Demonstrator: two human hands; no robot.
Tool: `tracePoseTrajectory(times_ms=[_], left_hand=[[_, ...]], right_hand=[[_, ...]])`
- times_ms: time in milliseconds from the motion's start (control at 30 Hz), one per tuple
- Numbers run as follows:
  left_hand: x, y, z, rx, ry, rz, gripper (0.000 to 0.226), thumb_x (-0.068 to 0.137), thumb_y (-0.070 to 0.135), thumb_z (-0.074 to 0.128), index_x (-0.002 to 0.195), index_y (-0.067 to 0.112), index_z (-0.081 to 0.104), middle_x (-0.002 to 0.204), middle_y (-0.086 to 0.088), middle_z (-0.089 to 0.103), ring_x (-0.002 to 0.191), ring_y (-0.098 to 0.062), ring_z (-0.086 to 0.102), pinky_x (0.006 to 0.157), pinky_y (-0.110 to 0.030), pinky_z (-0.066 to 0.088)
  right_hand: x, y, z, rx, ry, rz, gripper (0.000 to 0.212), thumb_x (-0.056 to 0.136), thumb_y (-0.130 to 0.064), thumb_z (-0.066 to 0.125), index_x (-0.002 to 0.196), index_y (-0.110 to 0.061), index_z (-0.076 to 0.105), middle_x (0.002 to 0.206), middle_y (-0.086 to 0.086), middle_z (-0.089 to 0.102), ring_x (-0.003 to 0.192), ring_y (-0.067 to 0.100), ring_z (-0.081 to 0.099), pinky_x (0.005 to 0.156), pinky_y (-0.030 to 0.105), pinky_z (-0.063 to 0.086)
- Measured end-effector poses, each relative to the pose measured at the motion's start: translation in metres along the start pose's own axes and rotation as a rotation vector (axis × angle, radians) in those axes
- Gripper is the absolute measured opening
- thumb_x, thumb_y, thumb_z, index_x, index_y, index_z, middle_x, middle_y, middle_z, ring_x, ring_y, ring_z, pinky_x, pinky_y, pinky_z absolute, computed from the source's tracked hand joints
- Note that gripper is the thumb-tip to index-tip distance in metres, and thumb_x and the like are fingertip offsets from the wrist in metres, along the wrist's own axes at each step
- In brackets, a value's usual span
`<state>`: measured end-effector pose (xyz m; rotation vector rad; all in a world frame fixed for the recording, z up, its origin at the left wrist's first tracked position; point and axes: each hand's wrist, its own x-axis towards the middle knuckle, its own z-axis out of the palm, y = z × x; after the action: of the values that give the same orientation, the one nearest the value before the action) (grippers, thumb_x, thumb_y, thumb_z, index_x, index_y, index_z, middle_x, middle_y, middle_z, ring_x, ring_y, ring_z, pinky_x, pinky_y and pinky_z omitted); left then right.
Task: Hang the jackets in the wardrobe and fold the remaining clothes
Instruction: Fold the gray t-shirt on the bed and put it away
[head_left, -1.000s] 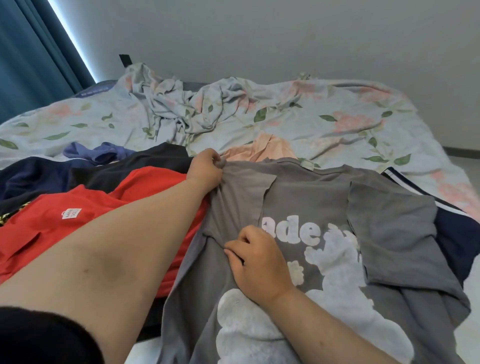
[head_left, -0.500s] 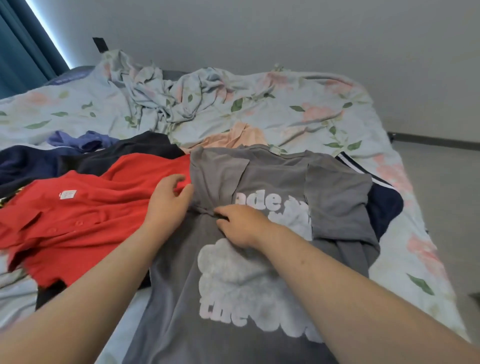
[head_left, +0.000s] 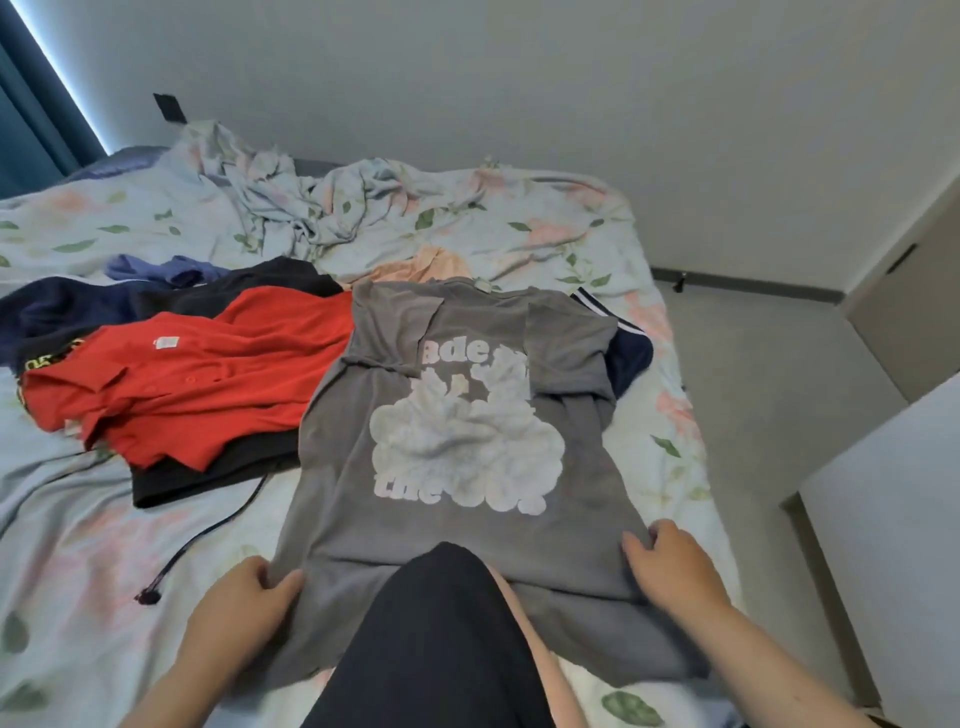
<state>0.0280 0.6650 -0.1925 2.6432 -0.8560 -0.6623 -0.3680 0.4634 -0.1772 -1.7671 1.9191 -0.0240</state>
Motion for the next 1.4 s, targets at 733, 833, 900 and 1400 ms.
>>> tracePoseTrajectory(times_ms=[733,833,900,1400], left_hand=[[-0.030,0.103,-0.132,-1.487,-0.215,0.073,0.030,0.097,-0.007,0.039,0.107,0.013,0.060,0.075,-0.017,0.067,0.057,-0.023,0.070,0.048,-0.041,0.058],[-0.029,0.107,-0.129,-1.492,-0.179,0.053,0.030,0.098,-0.007,0.037,0.109,0.012,0.058,0.086,-0.018,0.061,0.058,-0.023,0.069,0.047,-0.039,0.058],[-0.027,0.108,-0.125,-1.500,-0.170,0.035,0.032,0.099,-0.006,0.036,0.118,0.011,0.054,0.090,-0.016,0.059,0.070,-0.025,0.066,0.046,-0.034,0.058],[-0.016,0.113,-0.112,-1.356,-0.080,0.158,0.071,0.072,-0.033,0.026,0.126,0.005,0.053,0.102,-0.016,0.056,0.084,-0.028,0.060,0.054,-0.026,0.059]], right_hand=[[-0.047,-0.023,-0.121,1.241,-0.501,-0.179,0.049,0.089,0.022,0.043,0.123,-0.011,0.055,0.092,0.021,0.064,0.064,0.022,0.065,0.054,0.026,0.056],[-0.036,-0.027,-0.118,1.558,-0.307,-0.046,0.022,0.098,0.004,0.049,0.116,-0.007,0.055,0.092,0.010,0.065,0.063,0.016,0.065,0.056,0.027,0.057],[-0.033,-0.026,-0.114,1.747,-0.300,-0.005,0.014,0.098,-0.002,0.052,0.109,-0.003,0.061,0.097,0.003,0.067,0.069,0.016,0.066,0.060,0.025,0.058],[-0.016,-0.035,-0.091,0.729,0.224,-0.429,0.047,0.079,0.020,0.055,0.114,-0.007,0.069,0.110,0.005,0.068,0.087,0.014,0.066,0.073,0.013,0.050]])
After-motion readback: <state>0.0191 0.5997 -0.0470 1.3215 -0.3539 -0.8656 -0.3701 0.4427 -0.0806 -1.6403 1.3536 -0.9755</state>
